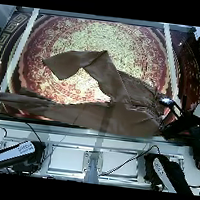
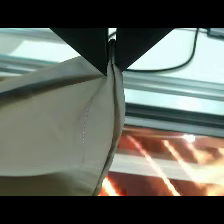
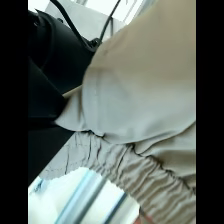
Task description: Fold the clothes and pants, and hang the long-sleeved shirts on hangers.
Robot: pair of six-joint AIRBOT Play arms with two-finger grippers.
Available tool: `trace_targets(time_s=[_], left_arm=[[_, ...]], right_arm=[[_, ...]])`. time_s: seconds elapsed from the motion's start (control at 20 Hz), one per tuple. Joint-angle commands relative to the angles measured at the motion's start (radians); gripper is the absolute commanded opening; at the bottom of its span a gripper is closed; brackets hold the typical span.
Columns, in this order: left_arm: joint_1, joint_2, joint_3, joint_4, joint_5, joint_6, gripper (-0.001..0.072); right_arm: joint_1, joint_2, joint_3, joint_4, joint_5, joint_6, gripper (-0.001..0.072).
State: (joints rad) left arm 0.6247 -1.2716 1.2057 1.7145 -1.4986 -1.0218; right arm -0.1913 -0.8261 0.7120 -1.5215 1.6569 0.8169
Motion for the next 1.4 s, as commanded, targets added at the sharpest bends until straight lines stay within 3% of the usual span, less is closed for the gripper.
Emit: trace_targets(time_s=[0.0,0.2,0.4,0.6,0.8,1.0,1.1,1.35], left_arm=[[0.005,-0.018,-0.029,0.010,-0.078,-0.034,0.0016],[0.005,-0.039,-0.100,0.190,-0.074,-0.181,0.0016],[0.007,-0.043,-0.120,0.214,0.008,-0.209,0.0017],[0.006,-0.043,-0.082,0.147,0.109,-0.283,0.0017],[-0.017,-0.043,0.075,-0.007,0.198,-0.301,0.0017],[-0.063,-0.042,0.239,-0.068,0.288,-0.358,0.0018],[-0.081,-0.042,0.294,-0.066,0.299,-0.416,0.0018],[-0.088,-0.029,0.315,-0.067,0.279,-0.430,0.0018]], right_arm=[[0.001,0.009,-0.101,-0.001,-0.054,0.000,0.0030],[0.001,0.009,-0.160,-0.001,-0.113,0.000,0.0031],[0.001,0.009,-0.161,-0.001,-0.114,0.000,0.0031],[0.001,0.009,-0.160,-0.001,-0.196,0.000,0.0031],[0.001,0.009,-0.160,-0.001,-0.320,0.001,0.0032],[0.001,0.009,-0.160,-0.004,-0.404,0.000,0.0032],[0.001,0.009,-0.160,-0.003,-0.417,0.001,0.0032],[0.001,0.009,-0.160,-0.003,-0.415,0.001,0.0032]])
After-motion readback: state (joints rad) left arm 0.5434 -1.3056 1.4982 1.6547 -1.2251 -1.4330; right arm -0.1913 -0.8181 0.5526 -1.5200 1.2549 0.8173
